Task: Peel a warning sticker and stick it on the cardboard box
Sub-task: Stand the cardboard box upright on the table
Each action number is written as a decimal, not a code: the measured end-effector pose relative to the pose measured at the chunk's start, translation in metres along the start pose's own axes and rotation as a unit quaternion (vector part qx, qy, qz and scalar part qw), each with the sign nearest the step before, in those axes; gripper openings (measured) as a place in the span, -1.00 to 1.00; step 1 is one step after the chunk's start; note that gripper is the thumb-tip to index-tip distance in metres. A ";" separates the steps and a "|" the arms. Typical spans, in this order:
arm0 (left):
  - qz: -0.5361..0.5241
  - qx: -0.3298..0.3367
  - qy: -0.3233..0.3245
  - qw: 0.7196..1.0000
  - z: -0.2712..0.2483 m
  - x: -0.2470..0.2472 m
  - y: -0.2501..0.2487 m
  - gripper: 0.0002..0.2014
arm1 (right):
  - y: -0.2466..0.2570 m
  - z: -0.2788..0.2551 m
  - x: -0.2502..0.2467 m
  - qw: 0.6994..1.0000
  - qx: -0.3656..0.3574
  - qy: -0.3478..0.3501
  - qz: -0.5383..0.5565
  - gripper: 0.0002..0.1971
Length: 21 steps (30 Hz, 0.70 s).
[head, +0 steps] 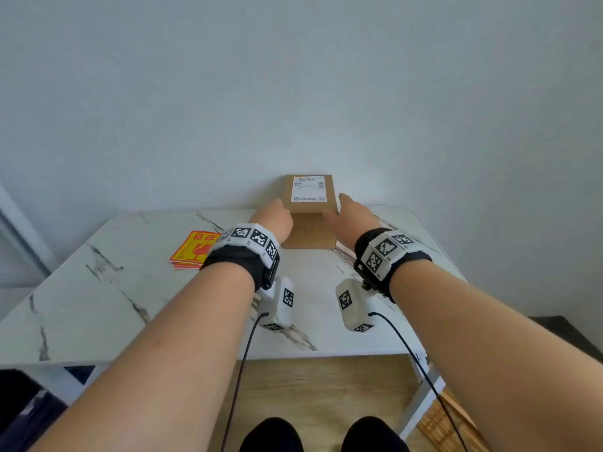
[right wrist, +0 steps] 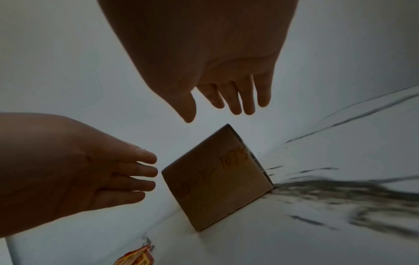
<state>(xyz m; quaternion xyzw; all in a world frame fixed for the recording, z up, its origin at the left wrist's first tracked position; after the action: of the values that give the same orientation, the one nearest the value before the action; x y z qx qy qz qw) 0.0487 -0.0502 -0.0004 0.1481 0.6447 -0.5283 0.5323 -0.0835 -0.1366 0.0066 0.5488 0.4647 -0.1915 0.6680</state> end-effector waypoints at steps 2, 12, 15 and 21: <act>-0.005 -0.008 0.011 1.000 0.007 0.006 0.004 -0.60 | -0.001 0.012 0.007 1.000 0.007 0.011 0.003 -0.64; 0.012 -0.018 -0.020 1.000 0.012 0.014 0.016 -0.58 | -0.015 0.031 0.026 0.997 0.078 0.017 0.020 -0.58; -0.004 -0.022 -0.010 1.000 0.005 0.017 0.020 -0.56 | -0.015 0.023 0.026 0.996 0.076 0.035 0.002 -0.66; -0.026 -0.015 -0.014 0.999 -0.017 0.013 0.013 -0.68 | -0.019 0.001 0.021 0.994 0.091 0.034 0.051 -0.73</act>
<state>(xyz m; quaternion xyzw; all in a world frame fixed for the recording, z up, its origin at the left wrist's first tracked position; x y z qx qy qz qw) 0.0447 -0.0357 -0.0209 0.1165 0.6484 -0.5343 0.5296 -0.0875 -0.1388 -0.0216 0.6367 0.4394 -0.1796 0.6077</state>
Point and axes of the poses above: each hand's wrist, its own z-axis towards the middle knuckle, its own x-axis out of the palm, y = z × x, the point moved 7 cm from there along z, towards the middle knuckle, and after that the axes turned 14 degrees about x, right-handed, at the moved point
